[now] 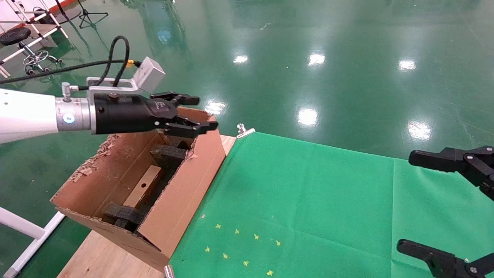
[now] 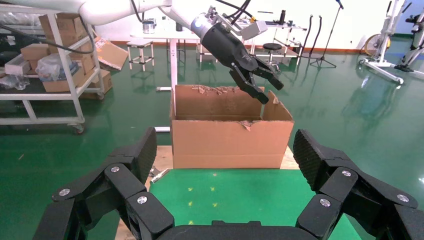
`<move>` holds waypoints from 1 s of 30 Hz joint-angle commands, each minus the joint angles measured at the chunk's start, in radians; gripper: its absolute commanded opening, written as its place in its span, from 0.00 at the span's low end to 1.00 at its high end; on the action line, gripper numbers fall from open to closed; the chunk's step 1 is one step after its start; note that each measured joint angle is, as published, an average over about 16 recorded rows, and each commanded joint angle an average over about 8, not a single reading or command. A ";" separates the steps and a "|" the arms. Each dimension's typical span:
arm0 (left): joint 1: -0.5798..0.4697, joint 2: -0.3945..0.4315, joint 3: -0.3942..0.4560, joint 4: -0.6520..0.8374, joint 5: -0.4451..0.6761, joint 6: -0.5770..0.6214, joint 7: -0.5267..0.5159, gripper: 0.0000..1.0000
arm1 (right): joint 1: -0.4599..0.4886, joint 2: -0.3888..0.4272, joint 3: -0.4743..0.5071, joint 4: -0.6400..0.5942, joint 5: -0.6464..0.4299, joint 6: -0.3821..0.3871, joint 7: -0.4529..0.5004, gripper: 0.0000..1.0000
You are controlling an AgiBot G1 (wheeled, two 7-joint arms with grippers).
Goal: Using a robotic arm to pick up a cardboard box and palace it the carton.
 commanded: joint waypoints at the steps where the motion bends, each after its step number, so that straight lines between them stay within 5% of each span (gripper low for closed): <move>1: 0.029 -0.003 -0.017 -0.038 -0.031 0.009 0.004 1.00 | 0.000 0.000 0.000 0.000 0.000 0.000 0.000 1.00; 30: 0.445 -0.040 -0.254 -0.590 -0.483 0.142 0.058 1.00 | 0.000 0.000 0.000 0.000 0.000 0.000 0.000 1.00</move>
